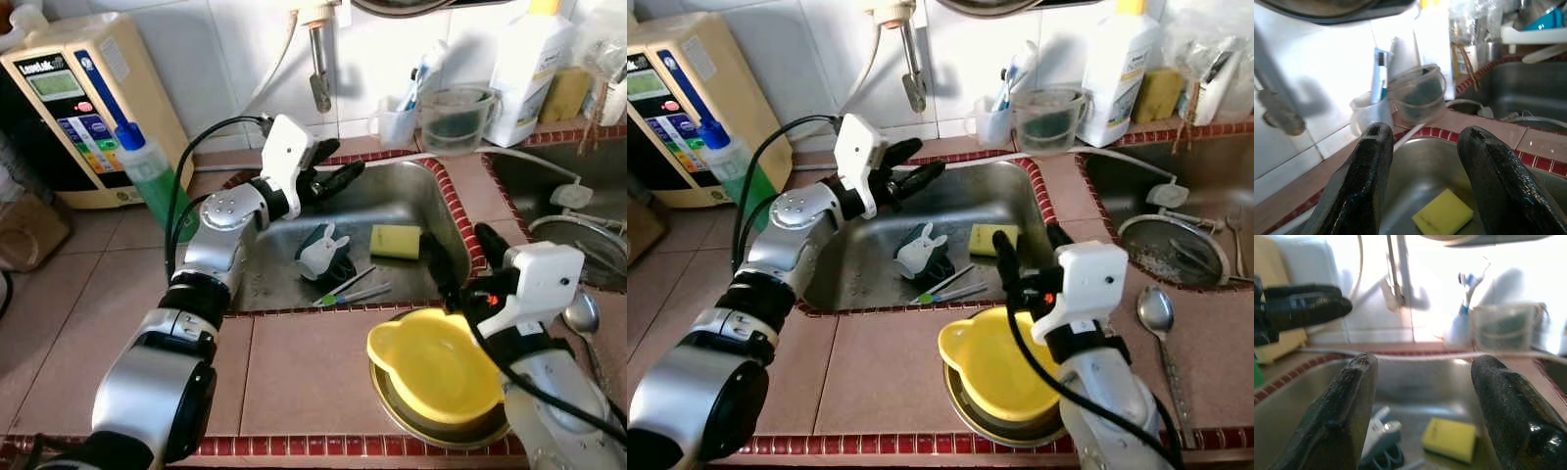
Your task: Kitchen organization
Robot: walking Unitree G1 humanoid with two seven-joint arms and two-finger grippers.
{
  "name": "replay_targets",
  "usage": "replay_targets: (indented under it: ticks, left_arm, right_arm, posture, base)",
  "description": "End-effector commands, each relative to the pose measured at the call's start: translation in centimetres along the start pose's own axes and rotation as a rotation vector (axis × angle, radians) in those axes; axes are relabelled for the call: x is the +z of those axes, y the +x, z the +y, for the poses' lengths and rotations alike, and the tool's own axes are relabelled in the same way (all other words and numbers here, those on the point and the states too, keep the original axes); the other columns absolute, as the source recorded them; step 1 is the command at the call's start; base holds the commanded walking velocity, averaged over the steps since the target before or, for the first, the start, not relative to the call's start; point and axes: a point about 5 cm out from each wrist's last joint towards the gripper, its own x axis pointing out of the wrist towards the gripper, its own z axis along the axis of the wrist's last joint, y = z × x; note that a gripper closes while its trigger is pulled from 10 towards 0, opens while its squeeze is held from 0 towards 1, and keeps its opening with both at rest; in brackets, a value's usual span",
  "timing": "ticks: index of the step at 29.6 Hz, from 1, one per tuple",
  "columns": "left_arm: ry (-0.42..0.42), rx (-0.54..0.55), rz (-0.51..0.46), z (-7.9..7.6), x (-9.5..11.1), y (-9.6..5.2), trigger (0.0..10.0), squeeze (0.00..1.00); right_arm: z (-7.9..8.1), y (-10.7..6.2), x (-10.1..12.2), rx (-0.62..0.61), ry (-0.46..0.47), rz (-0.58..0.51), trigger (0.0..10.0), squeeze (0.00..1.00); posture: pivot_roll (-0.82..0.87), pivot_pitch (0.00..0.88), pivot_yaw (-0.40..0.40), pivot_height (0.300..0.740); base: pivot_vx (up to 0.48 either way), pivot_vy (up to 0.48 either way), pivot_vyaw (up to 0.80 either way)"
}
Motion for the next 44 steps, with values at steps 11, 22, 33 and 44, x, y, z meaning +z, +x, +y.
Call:
replay_targets:
  ticks: [11,22,33,44]
  left_arm:
    - [-0.066,0.110,-0.013,-0.5,-0.3,-2.4,10.0,0.00]
    - [-0.098,0.145,0.025,-1.9,-1.0,-3.8,10.0,0.00]
    - [-0.090,0.143,0.022,-2.1,-0.4,-3.9,10.0,0.00]
    - [-0.105,0.147,0.020,-2.1,-0.3,-4.0,10.0,0.00]
  right_arm:
    - [0.2,1.8,0.6,0.011,0.032,-0.086,10.0,0.00]
    - [-0.4,2.0,0.4,-0.073,0.027,-0.115,10.0,0.00]
    - [-0.5,2.3,0.2,-0.086,0.017,-0.120,10.0,0.00]
    - [-0.7,2.5,0.2,-0.085,0.010,-0.120,10.0,0.00]
  posture:
    - [-0.20,0.000,0.094,0.703]
    - [-0.20,0.000,0.094,0.703]
    - [-0.20,0.000,0.090,0.703]
    - [-0.20,0.000,0.083,0.703]
  base:
    - [0.000,0.000,0.00]
    - [0.000,0.000,0.00]
    - [0.000,0.000,0.00]
    - [0.000,-0.277,0.00]
